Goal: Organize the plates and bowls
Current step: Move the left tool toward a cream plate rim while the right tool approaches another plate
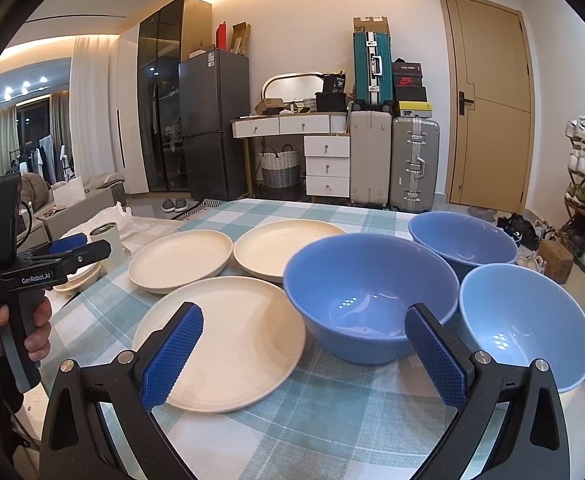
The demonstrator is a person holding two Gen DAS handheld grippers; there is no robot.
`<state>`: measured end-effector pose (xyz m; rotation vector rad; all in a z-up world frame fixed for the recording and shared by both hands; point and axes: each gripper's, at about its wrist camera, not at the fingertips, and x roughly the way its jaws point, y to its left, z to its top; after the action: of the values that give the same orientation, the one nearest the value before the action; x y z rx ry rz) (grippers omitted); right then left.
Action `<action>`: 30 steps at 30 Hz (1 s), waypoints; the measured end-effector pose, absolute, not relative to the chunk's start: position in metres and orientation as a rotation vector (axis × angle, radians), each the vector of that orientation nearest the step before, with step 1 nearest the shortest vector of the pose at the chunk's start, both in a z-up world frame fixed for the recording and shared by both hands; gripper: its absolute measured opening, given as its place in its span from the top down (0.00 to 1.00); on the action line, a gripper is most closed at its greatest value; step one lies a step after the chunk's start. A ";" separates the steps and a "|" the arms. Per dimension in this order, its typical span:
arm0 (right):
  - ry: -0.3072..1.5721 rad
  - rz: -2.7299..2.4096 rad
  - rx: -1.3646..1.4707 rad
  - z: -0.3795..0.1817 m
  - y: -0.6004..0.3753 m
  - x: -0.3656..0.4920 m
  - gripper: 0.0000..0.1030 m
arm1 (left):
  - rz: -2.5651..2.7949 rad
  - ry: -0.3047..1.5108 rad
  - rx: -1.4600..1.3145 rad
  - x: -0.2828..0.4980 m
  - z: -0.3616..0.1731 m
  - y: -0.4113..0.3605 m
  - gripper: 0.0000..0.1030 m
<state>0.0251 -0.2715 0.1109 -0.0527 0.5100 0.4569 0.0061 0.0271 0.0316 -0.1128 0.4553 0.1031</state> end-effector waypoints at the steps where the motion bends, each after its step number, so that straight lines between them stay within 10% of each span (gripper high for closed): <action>1: 0.516 0.467 -0.049 0.114 -0.268 0.026 0.00 | 0.112 0.457 -0.106 0.005 0.035 0.027 0.02; 30: 0.668 0.608 0.056 0.145 -0.190 0.087 0.00 | 0.236 0.628 -0.193 0.036 0.046 0.088 0.02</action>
<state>0.0874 -0.1903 0.1449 0.0561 0.6680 0.6080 0.0360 0.0876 0.0462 -0.1933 0.6280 0.2359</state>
